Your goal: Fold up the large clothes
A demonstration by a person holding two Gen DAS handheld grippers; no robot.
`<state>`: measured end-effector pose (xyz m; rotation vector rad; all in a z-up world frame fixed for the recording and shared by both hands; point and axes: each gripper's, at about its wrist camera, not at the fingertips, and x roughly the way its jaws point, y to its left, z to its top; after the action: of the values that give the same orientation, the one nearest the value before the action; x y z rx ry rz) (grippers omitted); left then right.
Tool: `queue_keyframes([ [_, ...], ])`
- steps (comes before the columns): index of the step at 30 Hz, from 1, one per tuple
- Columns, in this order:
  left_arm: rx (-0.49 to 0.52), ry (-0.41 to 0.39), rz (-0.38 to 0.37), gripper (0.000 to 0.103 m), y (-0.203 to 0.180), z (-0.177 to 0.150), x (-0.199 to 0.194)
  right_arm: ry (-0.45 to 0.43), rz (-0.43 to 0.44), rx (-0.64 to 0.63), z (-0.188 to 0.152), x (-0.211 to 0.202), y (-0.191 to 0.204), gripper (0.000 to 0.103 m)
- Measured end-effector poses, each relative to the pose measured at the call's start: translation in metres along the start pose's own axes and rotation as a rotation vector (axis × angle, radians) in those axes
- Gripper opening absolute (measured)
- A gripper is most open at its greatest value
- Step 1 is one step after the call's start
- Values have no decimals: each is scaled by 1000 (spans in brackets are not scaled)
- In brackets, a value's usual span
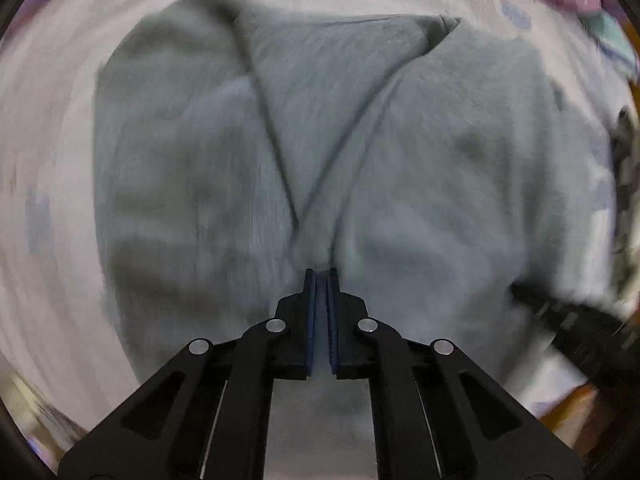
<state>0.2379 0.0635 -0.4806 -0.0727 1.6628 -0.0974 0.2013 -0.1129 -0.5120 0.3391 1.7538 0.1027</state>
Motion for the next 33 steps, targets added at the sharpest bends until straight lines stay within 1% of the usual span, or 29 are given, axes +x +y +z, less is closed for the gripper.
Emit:
queue_keyframes([
  [1,-20,-3,-15,5,3,-9,-5,24,3,-10,-12,5,0,11],
  [3,0,-17,8,5,5,-29,0,72,-29,-15,-32,33,-6,12],
  [4,6,-8,18,5,6,-35,12,90,-29,-2,-38,51,-12,11],
  [5,-14,25,20,5,11,-40,34,61,-11,14,-41,57,-17,10],
  [6,-20,15,13,4,12,-40,35,66,0,35,-40,52,-18,10],
  [7,-22,14,9,4,12,-40,31,75,9,52,-41,45,-18,13],
  [9,-29,5,7,5,13,-40,17,54,61,63,-45,25,-19,18],
  [10,-28,4,13,5,14,-40,11,32,80,52,-47,15,-18,30],
  [11,-26,5,16,5,13,-41,6,6,72,29,-49,0,-15,59],
  [12,-25,2,21,6,13,-42,-2,-12,50,19,-51,-10,-14,74],
  [13,-23,1,23,11,14,-43,-8,-54,24,10,-55,-26,-13,86],
  [14,-16,-4,32,20,14,-44,-15,-83,33,2,-57,-39,-13,86],
  [16,-9,-18,49,31,11,-41,-25,-91,70,11,-55,-58,-16,86],
  [17,-5,-26,56,32,11,-42,-34,-96,74,21,-57,-66,-22,86],
  [19,-8,-38,61,34,9,-44,-47,-144,71,23,-58,-92,-26,87],
  [22,-9,-75,103,35,6,-52,-73,-215,38,-13,-64,-128,-25,90],
  [24,-12,-92,118,35,7,-54,-89,-263,44,-37,-72,-152,-24,90],
  [28,-23,-132,163,36,6,-62,-115,-351,98,-66,-73,-185,-25,90],
  [30,-30,-149,195,37,8,-68,-128,-380,90,-90,-72,-196,-21,90],
  [33,-41,-160,205,39,9,-70,-143,-413,83,-129,-68,-213,-24,90],
])
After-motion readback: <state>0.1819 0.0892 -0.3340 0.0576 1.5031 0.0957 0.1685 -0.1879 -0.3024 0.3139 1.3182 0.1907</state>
